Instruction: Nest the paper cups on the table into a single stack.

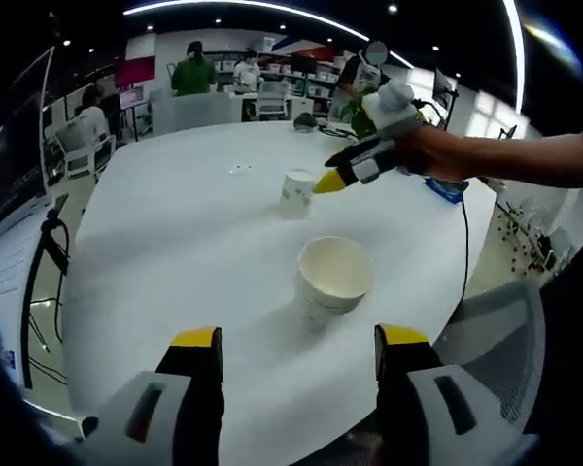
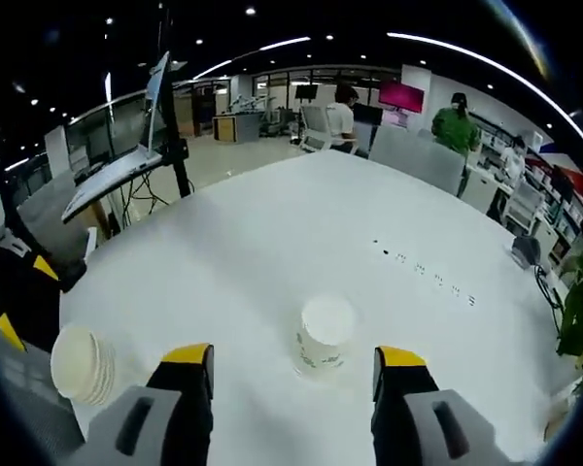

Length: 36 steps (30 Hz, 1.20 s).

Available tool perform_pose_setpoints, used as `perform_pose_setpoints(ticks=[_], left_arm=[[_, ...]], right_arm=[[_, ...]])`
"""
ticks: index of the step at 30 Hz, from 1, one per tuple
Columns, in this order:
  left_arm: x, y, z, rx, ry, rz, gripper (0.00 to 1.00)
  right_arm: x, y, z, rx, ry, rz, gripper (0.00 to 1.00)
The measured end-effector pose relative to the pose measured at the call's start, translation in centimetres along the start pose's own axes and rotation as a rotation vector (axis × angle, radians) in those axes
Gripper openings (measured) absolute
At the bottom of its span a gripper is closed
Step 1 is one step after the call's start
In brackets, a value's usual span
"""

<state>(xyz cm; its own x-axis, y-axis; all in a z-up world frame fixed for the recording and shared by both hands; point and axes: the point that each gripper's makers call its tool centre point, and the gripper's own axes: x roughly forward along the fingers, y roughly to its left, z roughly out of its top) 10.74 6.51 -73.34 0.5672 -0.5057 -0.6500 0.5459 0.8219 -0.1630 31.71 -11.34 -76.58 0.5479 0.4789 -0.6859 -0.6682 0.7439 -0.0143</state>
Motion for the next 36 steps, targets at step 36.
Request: perform_pose_setpoints(ticks=[36], left_arm=[[0.0,0.6,-0.5,-0.079,-0.002,0.022,0.59]], right_arm=[[4.9,-2.3,-0.9,0.089,0.132,-0.041,0.39]])
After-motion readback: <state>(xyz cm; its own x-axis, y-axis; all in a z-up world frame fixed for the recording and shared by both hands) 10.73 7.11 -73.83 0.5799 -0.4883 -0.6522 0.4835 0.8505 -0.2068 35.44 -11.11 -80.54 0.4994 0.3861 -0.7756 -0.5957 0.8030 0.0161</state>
